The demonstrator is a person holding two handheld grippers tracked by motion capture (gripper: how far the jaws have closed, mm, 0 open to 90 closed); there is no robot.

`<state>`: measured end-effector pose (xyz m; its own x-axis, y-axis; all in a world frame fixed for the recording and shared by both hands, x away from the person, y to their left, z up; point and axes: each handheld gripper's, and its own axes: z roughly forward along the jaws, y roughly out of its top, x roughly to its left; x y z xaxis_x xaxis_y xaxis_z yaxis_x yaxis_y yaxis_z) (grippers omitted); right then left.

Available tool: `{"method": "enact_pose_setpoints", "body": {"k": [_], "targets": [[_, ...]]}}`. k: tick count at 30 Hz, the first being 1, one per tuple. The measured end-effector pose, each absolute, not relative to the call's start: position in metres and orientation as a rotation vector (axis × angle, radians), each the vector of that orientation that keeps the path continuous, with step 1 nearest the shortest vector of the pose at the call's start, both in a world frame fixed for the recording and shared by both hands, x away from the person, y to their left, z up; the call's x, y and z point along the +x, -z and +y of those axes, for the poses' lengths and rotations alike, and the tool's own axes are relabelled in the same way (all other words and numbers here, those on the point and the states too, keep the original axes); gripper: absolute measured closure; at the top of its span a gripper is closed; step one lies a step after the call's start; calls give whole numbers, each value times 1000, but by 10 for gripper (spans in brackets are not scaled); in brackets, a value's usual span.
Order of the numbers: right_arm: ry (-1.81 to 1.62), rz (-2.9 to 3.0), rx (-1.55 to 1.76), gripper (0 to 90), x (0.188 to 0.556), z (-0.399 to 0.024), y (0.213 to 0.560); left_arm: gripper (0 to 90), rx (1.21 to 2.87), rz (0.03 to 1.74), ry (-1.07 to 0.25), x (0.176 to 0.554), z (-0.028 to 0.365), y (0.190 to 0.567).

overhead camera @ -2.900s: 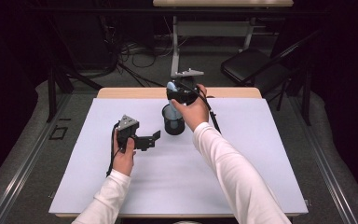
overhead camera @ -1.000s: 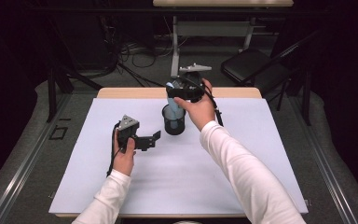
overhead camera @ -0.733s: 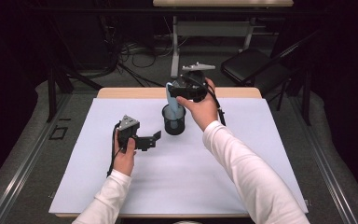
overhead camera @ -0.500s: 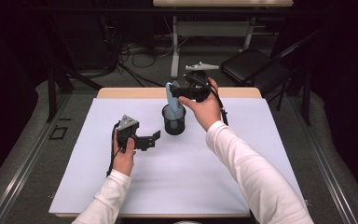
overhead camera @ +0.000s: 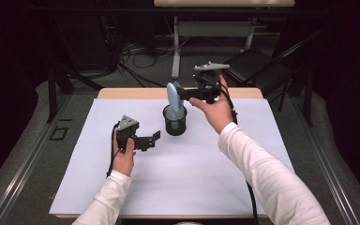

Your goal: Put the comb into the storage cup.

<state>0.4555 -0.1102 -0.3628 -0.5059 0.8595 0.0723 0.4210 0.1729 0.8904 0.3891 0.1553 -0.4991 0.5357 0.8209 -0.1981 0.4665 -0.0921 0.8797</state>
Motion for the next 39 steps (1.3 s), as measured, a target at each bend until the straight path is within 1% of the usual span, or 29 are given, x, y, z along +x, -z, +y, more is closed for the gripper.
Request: {"method": "enact_pose_setpoints", "body": {"k": [2, 17, 39], "targets": [[-1291, 2006, 1197, 0, 454, -112, 362, 5, 1731, 1085, -427, 389, 156, 499], [-1311, 2072, 1136, 0, 433, -118, 355, 6, 1703, 1106, -406, 393, 169, 494], [-1302, 2105, 1113, 0, 429, -116, 355, 8, 1689, 1107, -400, 391, 183, 481]]}}
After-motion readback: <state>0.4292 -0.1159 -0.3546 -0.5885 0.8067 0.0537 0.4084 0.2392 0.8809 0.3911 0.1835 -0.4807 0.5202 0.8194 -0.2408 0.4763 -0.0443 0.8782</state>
